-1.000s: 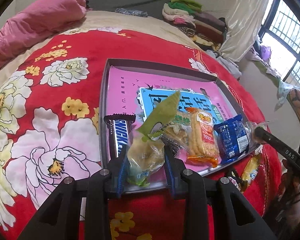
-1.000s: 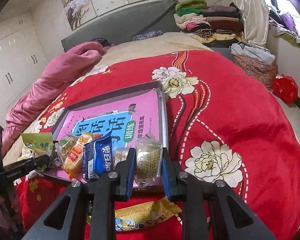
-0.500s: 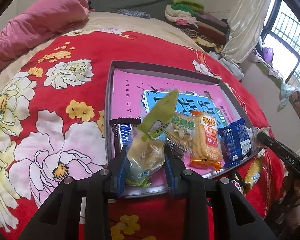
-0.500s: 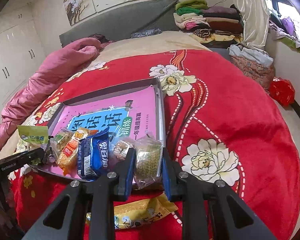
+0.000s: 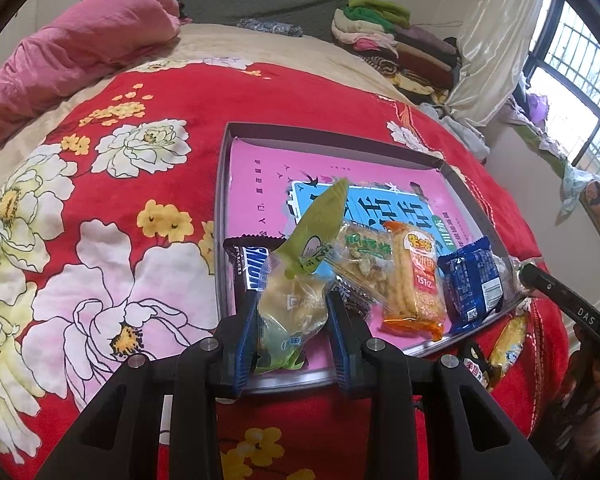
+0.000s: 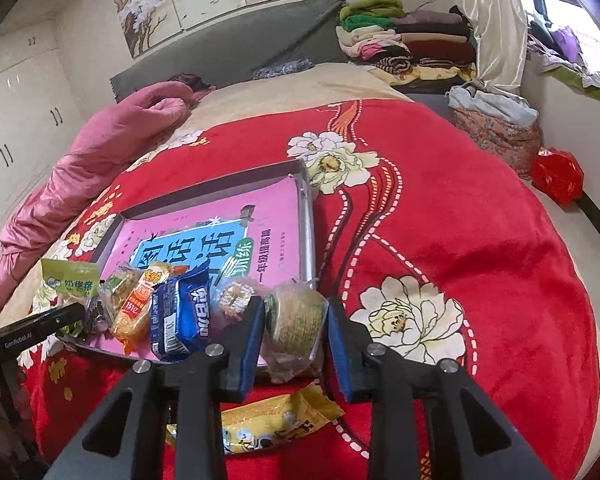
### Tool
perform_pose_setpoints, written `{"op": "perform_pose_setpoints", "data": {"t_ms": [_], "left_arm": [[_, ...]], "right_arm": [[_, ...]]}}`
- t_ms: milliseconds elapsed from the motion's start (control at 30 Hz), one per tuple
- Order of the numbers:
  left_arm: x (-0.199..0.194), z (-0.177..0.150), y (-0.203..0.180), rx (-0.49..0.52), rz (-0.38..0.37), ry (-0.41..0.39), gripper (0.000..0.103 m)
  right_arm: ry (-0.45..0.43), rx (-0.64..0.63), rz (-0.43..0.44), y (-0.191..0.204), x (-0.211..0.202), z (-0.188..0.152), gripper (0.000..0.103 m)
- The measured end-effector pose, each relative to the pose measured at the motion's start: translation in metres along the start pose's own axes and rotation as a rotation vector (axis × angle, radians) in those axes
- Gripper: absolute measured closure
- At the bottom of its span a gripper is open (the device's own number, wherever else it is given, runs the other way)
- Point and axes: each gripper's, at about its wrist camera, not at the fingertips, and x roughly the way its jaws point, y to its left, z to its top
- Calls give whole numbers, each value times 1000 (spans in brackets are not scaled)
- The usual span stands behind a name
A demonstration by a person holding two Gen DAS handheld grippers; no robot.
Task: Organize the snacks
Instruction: 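Carry the pouch into the tray with left tool while right tool lowers the pastry bag beside it, then withdraw both open tools toward the pea snack packet and yellow wafer bar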
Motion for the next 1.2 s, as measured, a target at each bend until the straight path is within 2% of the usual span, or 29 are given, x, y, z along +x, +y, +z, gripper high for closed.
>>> {"op": "perform_pose_setpoints", "data": {"t_ms": [167,233,300,433,567,633,900,1067,1200], "left_arm": [[-3,0,-1,4,2,-2,68],[-4,0,-3,9,-2,-3,65],[-6,0,-4,13,0,-7,56],[-10,0,-5,18,2,-14,53],[-12,0,-5,16,1,-18,46],[-16,1,-4,13,1,-27,44],[-32,4,0,-2,6,-83,33],[-50,6,2,-19,24,-145,29],[-66,6,-4,6,21,-184,28]], "right_arm": [[-13,31,10,-6,-3,2,67],[-28,36,17,-6,-7,3,60],[-42,41,22,-6,-10,4,58],[-52,49,26,-7,-14,5,57],[-60,64,29,-9,-17,6,56],[-70,71,31,-10,-20,7,52],[-94,96,48,-14,-27,8,47],[-95,123,64,-17,-30,7,46],[-94,145,83,-17,-35,3,44]]}}
